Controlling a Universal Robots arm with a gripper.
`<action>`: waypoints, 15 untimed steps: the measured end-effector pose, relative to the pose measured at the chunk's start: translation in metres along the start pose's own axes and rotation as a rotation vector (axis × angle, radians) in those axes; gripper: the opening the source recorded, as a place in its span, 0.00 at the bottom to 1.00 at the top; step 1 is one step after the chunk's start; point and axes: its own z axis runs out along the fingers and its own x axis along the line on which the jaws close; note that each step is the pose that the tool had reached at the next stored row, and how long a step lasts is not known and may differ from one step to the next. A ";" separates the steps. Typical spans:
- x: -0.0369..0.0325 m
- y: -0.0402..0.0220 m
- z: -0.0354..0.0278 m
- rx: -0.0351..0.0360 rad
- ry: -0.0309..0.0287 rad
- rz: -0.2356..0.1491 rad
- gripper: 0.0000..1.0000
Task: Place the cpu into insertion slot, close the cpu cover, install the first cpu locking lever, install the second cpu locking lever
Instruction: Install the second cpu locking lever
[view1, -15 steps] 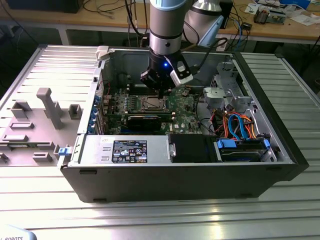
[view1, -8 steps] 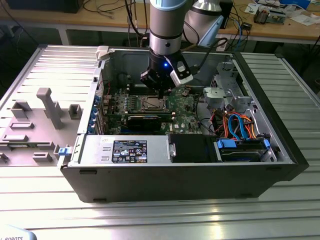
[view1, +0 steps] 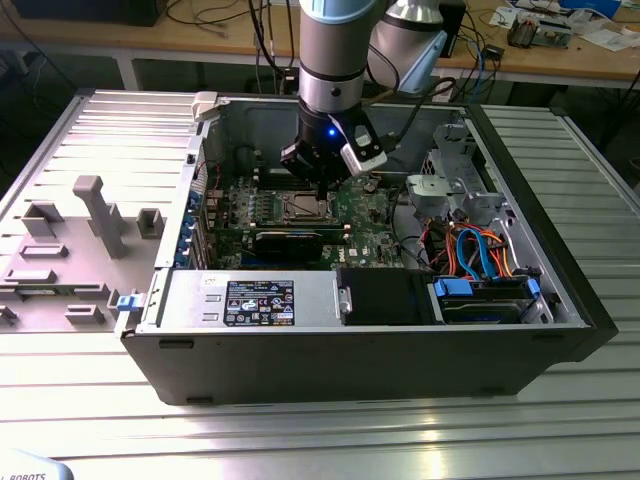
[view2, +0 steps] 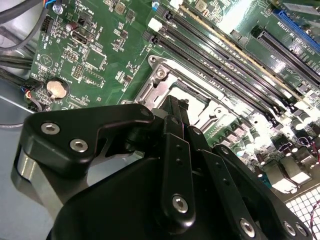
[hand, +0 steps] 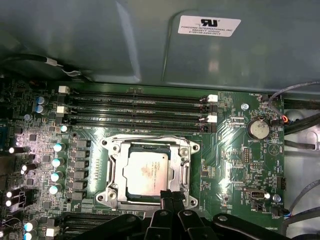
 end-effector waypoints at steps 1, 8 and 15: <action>0.0000 0.0000 0.0000 0.0000 0.0000 0.000 0.11; 0.0005 -0.0002 -0.0001 0.0001 -0.0001 0.000 0.11; 0.0022 0.0001 -0.0025 0.0000 0.0000 0.000 0.11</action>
